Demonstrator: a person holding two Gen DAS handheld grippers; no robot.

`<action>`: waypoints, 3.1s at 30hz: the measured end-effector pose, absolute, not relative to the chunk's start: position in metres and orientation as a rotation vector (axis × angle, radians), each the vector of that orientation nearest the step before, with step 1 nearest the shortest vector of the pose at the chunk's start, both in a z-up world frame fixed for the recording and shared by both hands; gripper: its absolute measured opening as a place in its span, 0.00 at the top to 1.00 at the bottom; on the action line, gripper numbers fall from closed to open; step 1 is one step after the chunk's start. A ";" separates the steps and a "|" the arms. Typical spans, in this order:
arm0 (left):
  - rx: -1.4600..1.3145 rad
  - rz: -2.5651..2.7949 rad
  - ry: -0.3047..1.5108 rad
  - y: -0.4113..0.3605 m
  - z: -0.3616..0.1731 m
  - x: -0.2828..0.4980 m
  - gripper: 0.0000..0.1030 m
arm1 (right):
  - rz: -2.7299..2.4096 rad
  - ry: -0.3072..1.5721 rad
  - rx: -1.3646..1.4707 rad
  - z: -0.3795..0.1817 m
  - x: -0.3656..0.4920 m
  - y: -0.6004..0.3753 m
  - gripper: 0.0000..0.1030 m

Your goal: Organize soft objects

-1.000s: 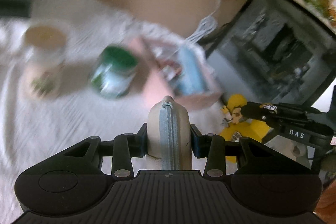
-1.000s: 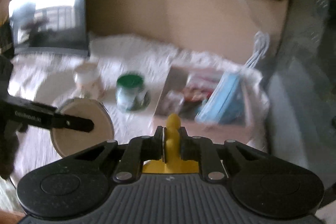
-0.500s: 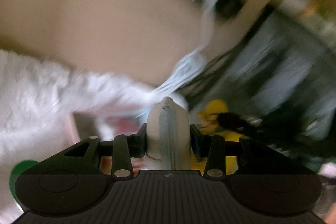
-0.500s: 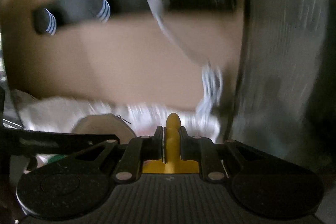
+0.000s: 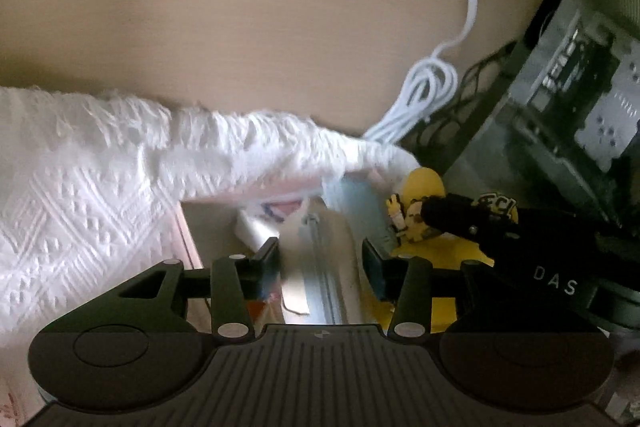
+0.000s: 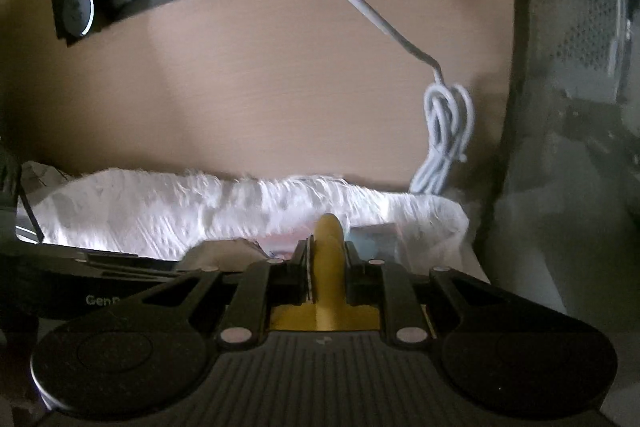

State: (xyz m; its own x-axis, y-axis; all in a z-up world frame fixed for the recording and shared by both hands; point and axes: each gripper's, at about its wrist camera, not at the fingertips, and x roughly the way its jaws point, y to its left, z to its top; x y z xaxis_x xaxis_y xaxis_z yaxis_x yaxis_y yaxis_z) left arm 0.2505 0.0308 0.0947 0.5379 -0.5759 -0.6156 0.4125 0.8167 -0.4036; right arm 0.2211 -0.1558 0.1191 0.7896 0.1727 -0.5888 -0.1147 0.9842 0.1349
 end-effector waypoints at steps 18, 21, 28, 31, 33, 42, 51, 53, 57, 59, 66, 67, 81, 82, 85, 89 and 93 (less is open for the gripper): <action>-0.139 -0.614 0.726 0.049 0.131 0.239 0.51 | 0.039 0.624 0.078 0.140 0.122 -0.162 0.30; -0.122 -0.608 0.688 0.055 0.138 0.223 0.51 | 0.015 0.660 0.057 0.130 0.096 -0.153 0.30; -0.116 -0.517 0.639 0.068 0.132 0.138 0.51 | 0.027 0.756 0.017 0.092 0.064 -0.147 0.30; -0.157 -0.423 0.670 0.066 0.108 0.089 0.51 | 0.063 0.787 0.016 0.074 0.059 -0.151 0.30; -0.148 -0.359 0.682 0.058 0.088 0.061 0.51 | 0.103 0.791 -0.002 0.060 0.057 -0.153 0.30; -0.014 -0.121 0.706 0.010 0.020 0.010 0.50 | 0.170 0.791 -0.048 0.005 0.055 -0.160 0.14; 0.017 -0.049 0.694 -0.015 0.015 0.015 0.51 | 0.200 0.771 -0.057 -0.002 0.069 -0.164 0.00; 0.012 -0.052 0.692 -0.012 0.015 0.012 0.51 | 0.212 0.741 -0.041 -0.005 0.067 -0.166 0.00; 0.012 -0.050 0.687 -0.013 0.015 0.012 0.51 | 0.179 0.731 -0.040 -0.006 0.064 -0.162 0.00; 0.011 -0.045 0.688 -0.014 0.015 0.012 0.51 | 0.178 0.733 -0.032 -0.006 0.064 -0.163 0.00; -0.001 -0.026 0.688 -0.013 0.016 0.012 0.55 | 0.179 0.733 -0.031 -0.007 0.064 -0.163 0.00; -0.001 -0.025 0.687 -0.013 0.016 0.012 0.55 | 0.179 0.733 -0.030 -0.007 0.064 -0.163 0.00; -0.001 -0.026 0.687 -0.013 0.016 0.012 0.55 | 0.178 0.733 -0.030 -0.007 0.064 -0.163 0.00; -0.001 -0.026 0.687 -0.013 0.016 0.011 0.55 | 0.178 0.733 -0.030 -0.007 0.064 -0.163 0.00; 0.000 -0.027 0.687 -0.013 0.016 0.011 0.55 | 0.178 0.733 -0.030 -0.007 0.064 -0.163 0.00; -0.001 -0.027 0.687 -0.013 0.016 0.011 0.55 | 0.178 0.733 -0.030 -0.007 0.064 -0.163 0.00; -0.001 -0.027 0.687 -0.013 0.016 0.011 0.55 | 0.178 0.733 -0.030 -0.007 0.064 -0.163 0.00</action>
State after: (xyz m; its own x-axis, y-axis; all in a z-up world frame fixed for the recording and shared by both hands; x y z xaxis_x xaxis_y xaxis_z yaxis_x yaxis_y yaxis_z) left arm 0.0115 -0.0130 0.0159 0.7727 -0.0248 -0.6343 0.0244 0.9997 -0.0094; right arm 0.0639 -0.1630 -0.0066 0.7289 0.1510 -0.6677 -0.1721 0.9845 0.0348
